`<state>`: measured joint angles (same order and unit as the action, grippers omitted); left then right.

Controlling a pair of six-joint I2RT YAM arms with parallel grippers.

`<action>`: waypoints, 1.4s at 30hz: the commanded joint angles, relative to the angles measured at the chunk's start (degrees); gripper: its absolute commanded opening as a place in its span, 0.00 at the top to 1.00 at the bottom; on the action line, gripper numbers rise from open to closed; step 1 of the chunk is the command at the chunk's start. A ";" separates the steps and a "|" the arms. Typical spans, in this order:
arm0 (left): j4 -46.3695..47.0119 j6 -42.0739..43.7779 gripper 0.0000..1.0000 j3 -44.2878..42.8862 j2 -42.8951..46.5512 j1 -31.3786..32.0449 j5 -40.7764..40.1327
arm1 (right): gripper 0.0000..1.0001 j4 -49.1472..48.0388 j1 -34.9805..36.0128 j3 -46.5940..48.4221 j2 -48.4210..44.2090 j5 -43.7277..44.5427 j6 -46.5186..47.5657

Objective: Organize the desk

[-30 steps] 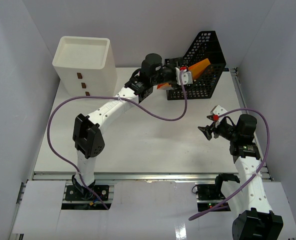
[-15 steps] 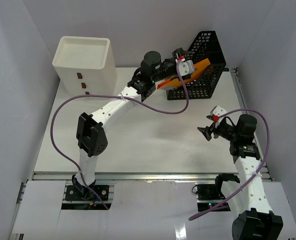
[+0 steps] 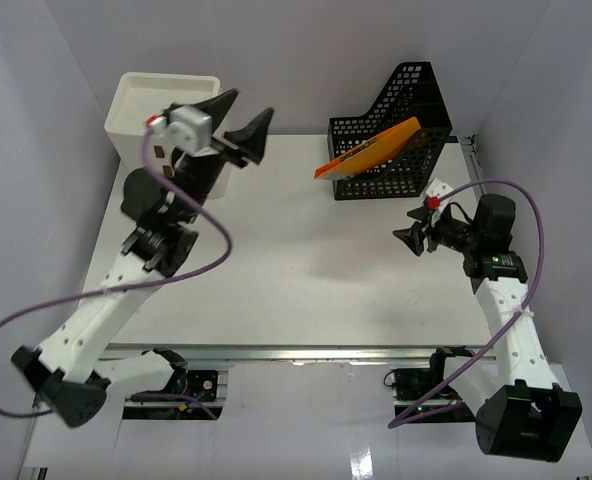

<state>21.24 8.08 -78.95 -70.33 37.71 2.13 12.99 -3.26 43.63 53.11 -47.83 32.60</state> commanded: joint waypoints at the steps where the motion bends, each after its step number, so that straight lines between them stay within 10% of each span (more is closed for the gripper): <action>1: -2.90 -34.80 0.27 23.09 9.02 -6.45 -20.47 | 0.38 -2.56 0.48 4.60 3.22 1.56 -9.42; 15: -27.47 -60.83 0.63 12.40 -22.03 -11.78 -4.94 | 0.37 -16.31 -2.30 -12.16 -6.97 11.60 -14.85; 23: -13.75 -68.83 0.61 13.42 -29.69 -8.39 0.26 | 0.37 -16.29 -3.19 -12.62 -7.45 10.38 -14.76; 42: -19.57 -68.85 0.57 -4.54 -38.73 -6.19 4.92 | 0.36 -16.24 -5.00 -12.69 -8.29 9.94 -15.23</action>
<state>3.40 -61.50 -78.02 -107.99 31.35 5.31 -0.62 -7.53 31.05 45.46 -37.53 18.15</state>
